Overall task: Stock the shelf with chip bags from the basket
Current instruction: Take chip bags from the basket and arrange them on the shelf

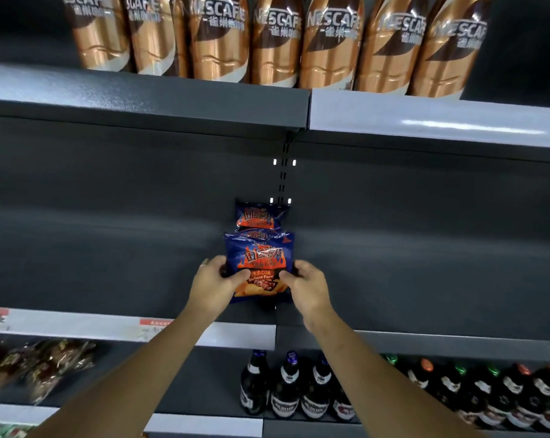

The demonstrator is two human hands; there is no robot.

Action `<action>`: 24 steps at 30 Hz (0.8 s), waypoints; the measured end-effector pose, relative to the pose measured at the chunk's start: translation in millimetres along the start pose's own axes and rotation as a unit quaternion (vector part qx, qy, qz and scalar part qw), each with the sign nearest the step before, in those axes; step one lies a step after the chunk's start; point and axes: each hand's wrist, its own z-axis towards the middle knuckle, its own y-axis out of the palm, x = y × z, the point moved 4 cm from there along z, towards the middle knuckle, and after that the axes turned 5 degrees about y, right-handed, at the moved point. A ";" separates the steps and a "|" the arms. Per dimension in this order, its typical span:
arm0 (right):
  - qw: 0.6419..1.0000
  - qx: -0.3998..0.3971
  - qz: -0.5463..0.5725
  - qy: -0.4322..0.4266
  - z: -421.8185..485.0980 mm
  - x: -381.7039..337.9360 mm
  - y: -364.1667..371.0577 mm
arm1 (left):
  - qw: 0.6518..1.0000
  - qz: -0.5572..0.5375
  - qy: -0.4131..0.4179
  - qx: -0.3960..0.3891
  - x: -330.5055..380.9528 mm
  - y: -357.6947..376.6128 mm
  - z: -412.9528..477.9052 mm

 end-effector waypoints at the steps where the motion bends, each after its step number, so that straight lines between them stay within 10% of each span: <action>1: 1.000 0.003 -0.009 -0.001 2.4 2.5 4.0 | 1.000 0.024 -0.001 0.008 -4.7 -3.3 2.1; 24: 0.999 0.015 -0.044 -0.012 48.0 8.9 17.8 | 0.997 0.055 0.029 -0.035 -18.2 11.2 42.2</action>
